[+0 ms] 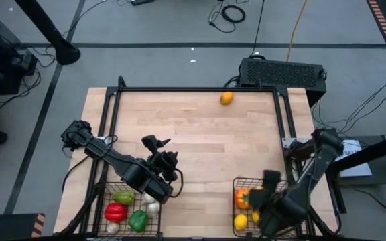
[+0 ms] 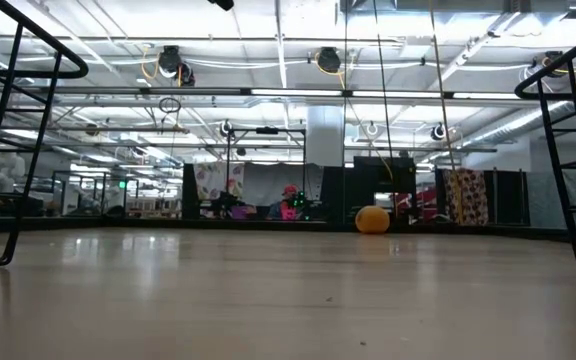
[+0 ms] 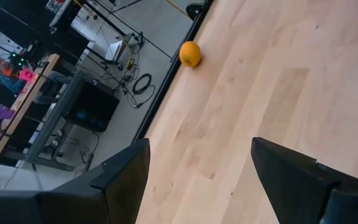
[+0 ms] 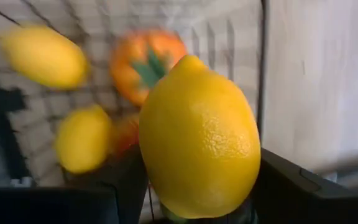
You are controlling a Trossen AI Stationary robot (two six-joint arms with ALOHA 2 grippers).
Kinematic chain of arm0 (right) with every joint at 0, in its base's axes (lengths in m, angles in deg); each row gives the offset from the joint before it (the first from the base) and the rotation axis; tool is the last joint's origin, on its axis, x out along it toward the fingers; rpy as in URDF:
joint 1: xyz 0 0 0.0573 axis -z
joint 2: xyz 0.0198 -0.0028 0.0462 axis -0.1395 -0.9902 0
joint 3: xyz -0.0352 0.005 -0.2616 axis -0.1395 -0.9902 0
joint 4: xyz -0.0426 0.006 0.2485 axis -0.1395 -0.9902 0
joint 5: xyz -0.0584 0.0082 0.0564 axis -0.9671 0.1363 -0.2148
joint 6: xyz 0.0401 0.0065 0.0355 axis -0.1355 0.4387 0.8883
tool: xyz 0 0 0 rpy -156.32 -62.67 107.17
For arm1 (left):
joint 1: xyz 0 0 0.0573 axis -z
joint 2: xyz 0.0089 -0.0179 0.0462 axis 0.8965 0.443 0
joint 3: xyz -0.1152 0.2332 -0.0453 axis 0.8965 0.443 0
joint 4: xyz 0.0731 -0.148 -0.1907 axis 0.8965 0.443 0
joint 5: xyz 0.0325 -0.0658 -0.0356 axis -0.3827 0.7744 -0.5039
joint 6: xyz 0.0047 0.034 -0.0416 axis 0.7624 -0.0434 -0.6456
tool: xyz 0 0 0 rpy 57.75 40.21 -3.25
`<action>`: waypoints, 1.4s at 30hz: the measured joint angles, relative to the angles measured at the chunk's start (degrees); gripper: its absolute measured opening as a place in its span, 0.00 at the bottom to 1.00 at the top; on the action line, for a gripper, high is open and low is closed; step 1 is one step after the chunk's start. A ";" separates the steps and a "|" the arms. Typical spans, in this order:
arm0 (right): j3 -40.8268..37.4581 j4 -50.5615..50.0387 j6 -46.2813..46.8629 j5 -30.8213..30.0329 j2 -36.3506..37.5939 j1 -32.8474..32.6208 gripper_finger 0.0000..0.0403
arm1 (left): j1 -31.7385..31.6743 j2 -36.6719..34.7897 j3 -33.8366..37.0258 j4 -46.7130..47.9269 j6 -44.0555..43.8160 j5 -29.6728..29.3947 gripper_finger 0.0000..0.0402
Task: Sort produce into baskets
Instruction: Put the yellow lemon into the right black wire basket
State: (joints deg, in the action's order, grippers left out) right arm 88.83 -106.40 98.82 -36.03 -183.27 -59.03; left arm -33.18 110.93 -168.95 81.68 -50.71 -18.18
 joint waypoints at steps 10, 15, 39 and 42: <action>-14.84 3.15 25.55 8.36 11.19 -10.16 0.57 | -0.44 0.00 0.00 -2.47 1.17 0.03 0.71; -17.13 6.70 30.27 12.25 10.66 -13.60 0.57 | -1.32 0.00 0.00 -5.42 3.40 0.04 0.71; -22.17 14.74 31.55 22.33 4.67 -14.25 0.75 | -2.27 -0.04 0.00 -9.18 7.65 0.66 0.71; -20.19 13.40 30.99 22.06 4.97 -14.25 0.77 | -2.56 -0.04 0.00 -9.18 7.65 0.80 0.71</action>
State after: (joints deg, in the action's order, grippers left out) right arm 68.64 -92.99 129.80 -13.97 -178.30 -73.27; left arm -35.74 110.88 -168.95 72.50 -43.06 -17.38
